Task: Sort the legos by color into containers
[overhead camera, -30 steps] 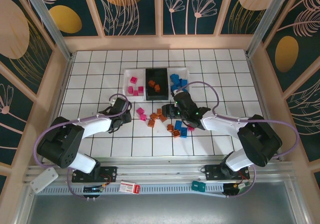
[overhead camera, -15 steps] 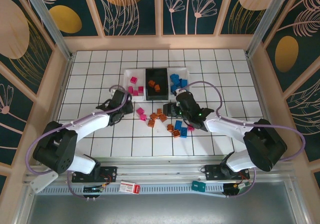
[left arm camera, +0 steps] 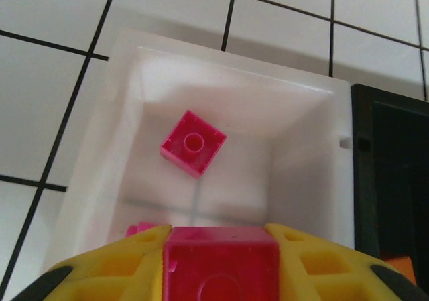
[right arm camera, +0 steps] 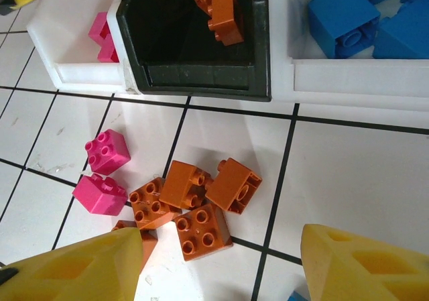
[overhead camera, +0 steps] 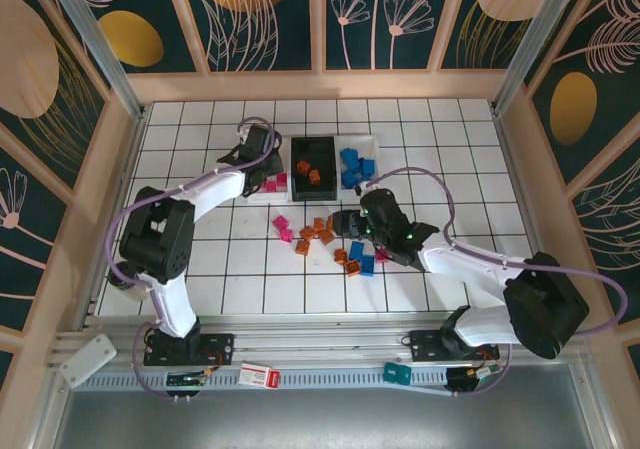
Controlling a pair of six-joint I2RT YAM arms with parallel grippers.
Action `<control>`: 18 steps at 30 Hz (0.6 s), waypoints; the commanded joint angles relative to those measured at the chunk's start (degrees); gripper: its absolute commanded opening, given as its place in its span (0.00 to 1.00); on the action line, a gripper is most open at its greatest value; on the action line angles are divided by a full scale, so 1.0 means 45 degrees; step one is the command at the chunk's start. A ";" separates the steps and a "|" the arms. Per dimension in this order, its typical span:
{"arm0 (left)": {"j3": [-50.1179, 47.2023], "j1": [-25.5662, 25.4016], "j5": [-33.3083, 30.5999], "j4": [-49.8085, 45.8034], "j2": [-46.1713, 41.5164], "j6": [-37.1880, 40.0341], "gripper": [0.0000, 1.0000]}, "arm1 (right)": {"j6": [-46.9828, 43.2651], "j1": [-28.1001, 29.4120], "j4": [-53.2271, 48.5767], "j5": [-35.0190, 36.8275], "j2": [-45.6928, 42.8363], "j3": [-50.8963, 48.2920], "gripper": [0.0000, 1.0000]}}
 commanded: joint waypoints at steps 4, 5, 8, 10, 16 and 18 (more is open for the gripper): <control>0.0527 0.0233 0.0398 -0.0411 -0.0143 0.0185 0.65 | 0.0248 0.0108 -0.0448 0.0460 -0.0908 -0.0371 0.65; 0.0273 0.0220 0.0579 -0.0276 -0.0452 0.0146 0.68 | 0.0248 0.0106 -0.0448 0.0486 -0.0972 -0.0396 0.65; -0.0719 0.0170 0.1037 0.0038 -0.1524 0.0014 0.74 | 0.0277 0.0069 -0.0322 0.0505 -0.1071 -0.0480 0.65; -0.1659 -0.0036 0.1225 0.0266 -0.2404 -0.0006 0.75 | 0.0268 0.0048 -0.0244 0.0471 -0.1029 -0.0481 0.65; -0.5160 -0.1499 0.1445 0.1086 -0.4890 -0.0605 0.77 | 0.0384 0.0025 0.0161 0.0337 -0.0728 -0.0654 0.65; -0.6095 -0.2129 0.1714 0.1480 -0.5234 -0.1002 0.77 | 0.0452 0.0030 0.0311 0.0224 -0.0579 -0.0692 0.65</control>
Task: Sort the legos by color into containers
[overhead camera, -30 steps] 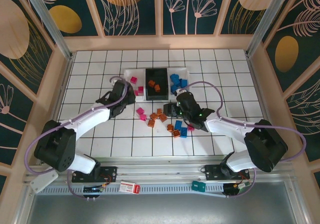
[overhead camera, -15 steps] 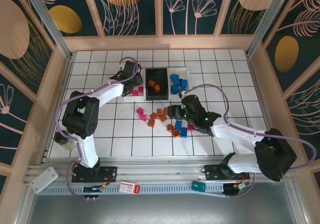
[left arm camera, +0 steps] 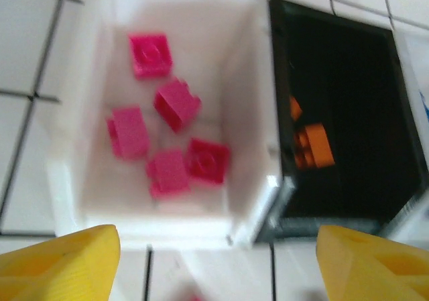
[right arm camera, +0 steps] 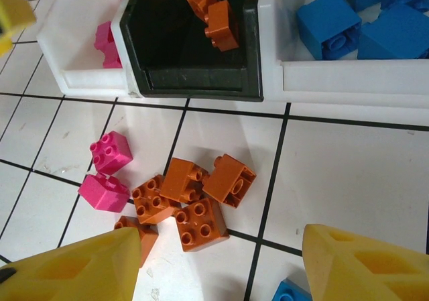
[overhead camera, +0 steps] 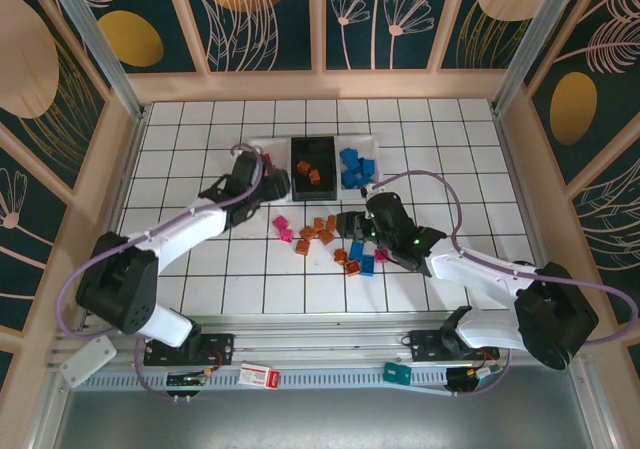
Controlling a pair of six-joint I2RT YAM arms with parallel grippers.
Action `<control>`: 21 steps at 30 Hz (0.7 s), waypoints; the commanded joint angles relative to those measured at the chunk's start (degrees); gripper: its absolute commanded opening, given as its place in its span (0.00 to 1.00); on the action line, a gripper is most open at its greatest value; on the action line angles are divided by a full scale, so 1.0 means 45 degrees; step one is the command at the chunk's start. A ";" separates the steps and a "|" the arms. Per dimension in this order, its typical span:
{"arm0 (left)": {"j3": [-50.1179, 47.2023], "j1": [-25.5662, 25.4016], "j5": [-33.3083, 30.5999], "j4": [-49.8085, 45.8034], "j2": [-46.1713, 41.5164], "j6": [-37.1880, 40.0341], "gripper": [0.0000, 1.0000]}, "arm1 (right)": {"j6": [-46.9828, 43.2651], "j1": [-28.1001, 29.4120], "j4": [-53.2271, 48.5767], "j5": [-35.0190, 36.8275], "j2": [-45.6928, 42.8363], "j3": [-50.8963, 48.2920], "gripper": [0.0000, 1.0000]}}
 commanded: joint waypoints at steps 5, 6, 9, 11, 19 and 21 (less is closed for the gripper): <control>-0.2246 -0.1523 0.0818 0.1148 -0.0185 -0.1274 0.77 | 0.0415 0.0030 0.0524 0.0032 0.0359 -0.0180 0.65; -0.2392 -0.1591 0.0741 0.1227 -0.0166 -0.1299 0.77 | 0.0434 0.0030 0.0516 0.0037 0.0322 -0.0197 0.65; -0.2628 -0.1628 0.0600 0.1315 0.0031 -0.1198 0.76 | 0.0473 0.0030 0.0451 0.0081 0.0141 -0.0256 0.65; -0.2806 -0.1641 0.0683 0.1441 0.0150 -0.1139 0.75 | 0.0473 0.0030 0.0381 0.0129 0.0027 -0.0297 0.65; -0.3331 -0.1796 0.1316 0.2301 0.0716 -0.1080 0.71 | 0.0465 0.0025 0.0180 0.0343 -0.0093 -0.0244 0.65; -0.3302 -0.1829 0.1339 0.2419 0.0994 -0.1065 0.66 | 0.0459 0.0027 0.0197 0.0345 0.0004 -0.0183 0.65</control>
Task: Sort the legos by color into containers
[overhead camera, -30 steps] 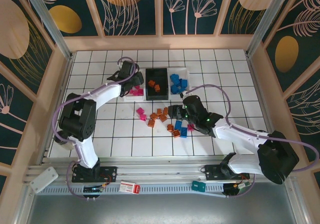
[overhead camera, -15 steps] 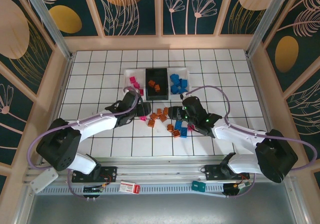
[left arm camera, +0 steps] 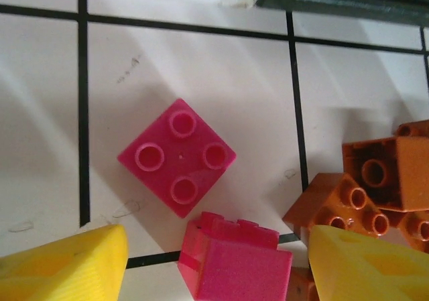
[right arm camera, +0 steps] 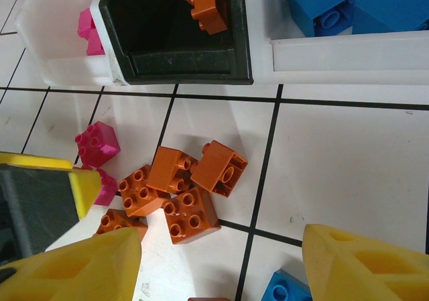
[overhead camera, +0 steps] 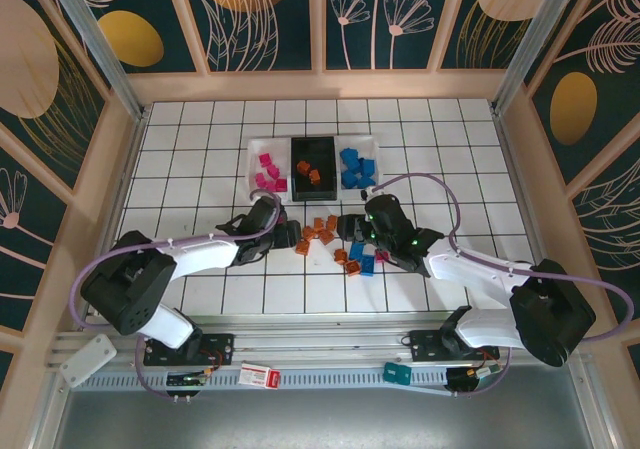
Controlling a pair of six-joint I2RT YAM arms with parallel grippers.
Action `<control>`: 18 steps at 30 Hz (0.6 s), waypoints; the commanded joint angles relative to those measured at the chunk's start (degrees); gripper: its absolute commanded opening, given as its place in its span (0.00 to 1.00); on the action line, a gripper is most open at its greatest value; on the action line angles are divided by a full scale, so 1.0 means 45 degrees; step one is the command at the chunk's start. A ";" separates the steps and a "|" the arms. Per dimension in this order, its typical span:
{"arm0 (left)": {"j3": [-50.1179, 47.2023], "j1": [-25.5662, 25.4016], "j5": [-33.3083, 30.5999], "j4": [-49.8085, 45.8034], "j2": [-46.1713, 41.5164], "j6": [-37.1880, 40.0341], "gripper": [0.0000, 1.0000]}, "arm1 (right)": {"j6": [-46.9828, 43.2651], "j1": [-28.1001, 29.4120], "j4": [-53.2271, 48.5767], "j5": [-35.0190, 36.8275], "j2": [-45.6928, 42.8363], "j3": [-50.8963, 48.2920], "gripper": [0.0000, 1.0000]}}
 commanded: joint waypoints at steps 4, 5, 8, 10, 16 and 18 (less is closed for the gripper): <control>-0.0082 -0.0115 -0.0200 0.0676 0.0797 -0.0064 0.53 | 0.0225 0.0020 0.0118 0.0291 -0.0031 0.0043 0.65; -0.0064 -0.0116 -0.0256 0.0691 0.0913 -0.0057 0.49 | 0.0243 0.0028 0.0117 0.0262 0.0007 0.0047 0.65; -0.0042 -0.0112 -0.0239 0.0772 0.1060 -0.0058 0.40 | 0.0245 0.0029 0.0110 0.0272 0.0047 0.0055 0.65; -0.0062 -0.0106 -0.0302 0.0721 0.0932 -0.0060 0.34 | 0.0246 0.0028 0.0088 0.0289 0.0023 0.0057 0.65; -0.0235 -0.0111 -0.0515 0.0118 -0.0686 -0.0107 0.30 | 0.0226 0.0010 0.0035 0.0302 0.0106 0.0126 0.65; -0.0050 -0.0096 -0.0943 -0.0379 -0.1405 0.0029 0.30 | 0.0206 0.0008 0.0027 0.0279 0.0120 0.0192 0.65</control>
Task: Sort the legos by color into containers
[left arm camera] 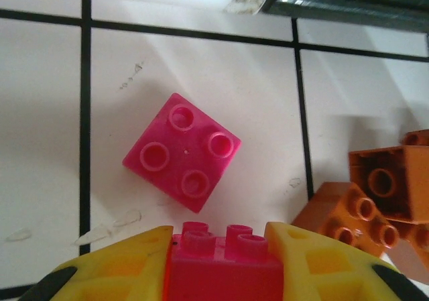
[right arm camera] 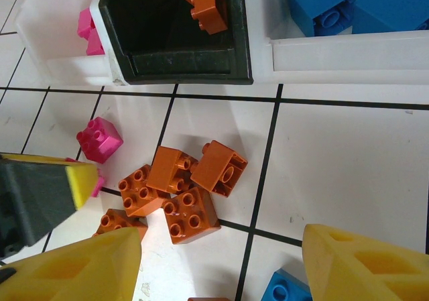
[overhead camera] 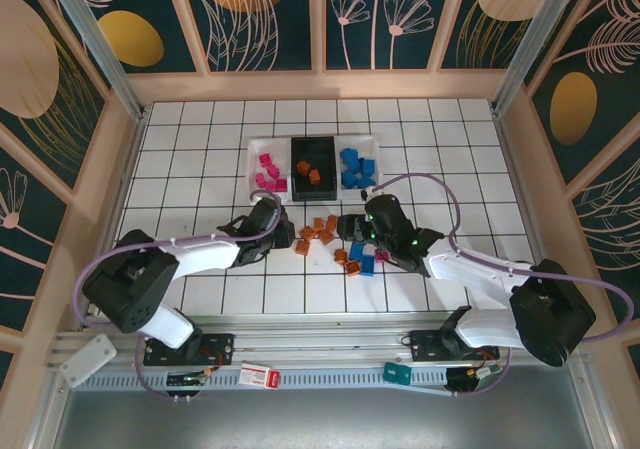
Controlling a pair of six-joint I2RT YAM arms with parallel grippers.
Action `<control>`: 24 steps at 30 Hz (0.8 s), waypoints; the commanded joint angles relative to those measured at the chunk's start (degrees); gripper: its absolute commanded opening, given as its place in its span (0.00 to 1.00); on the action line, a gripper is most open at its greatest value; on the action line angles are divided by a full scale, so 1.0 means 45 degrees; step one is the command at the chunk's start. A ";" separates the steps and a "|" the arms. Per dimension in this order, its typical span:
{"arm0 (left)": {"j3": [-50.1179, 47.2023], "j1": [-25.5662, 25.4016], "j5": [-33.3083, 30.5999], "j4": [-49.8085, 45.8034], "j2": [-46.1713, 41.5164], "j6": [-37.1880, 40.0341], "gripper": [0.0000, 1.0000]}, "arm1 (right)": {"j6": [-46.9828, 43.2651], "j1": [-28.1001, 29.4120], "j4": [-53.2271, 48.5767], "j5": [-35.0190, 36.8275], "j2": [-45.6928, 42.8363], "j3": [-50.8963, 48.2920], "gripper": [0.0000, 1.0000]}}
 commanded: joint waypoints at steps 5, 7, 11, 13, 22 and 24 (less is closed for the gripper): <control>0.1407 0.0957 -0.1116 -0.1634 -0.1679 0.0680 0.31 | 0.0162 0.0010 -0.0013 0.0281 0.0291 0.0307 0.65; 0.1934 0.1757 -0.0903 -0.1546 -0.1393 0.0808 0.31 | 0.0189 0.0011 -0.0035 0.0281 0.0335 0.0343 0.65; 0.3698 0.2570 -0.0933 -0.1622 0.0125 0.1257 0.31 | 0.0206 0.0013 -0.0075 0.0262 0.0355 0.0261 0.65; 0.4777 0.2680 -0.0933 -0.1804 0.1093 0.1390 0.31 | 0.0246 0.0013 -0.0174 0.0310 0.0336 0.0234 0.65; 0.7699 0.3574 -0.0951 -0.2406 0.4168 0.1306 0.43 | 0.0257 0.0010 -0.0364 -0.0017 -0.0064 -0.0175 0.66; 0.8033 0.3570 -0.0705 -0.2482 0.4211 0.1298 0.55 | 0.0185 0.0018 -0.0408 -0.0192 -0.0046 -0.0176 0.66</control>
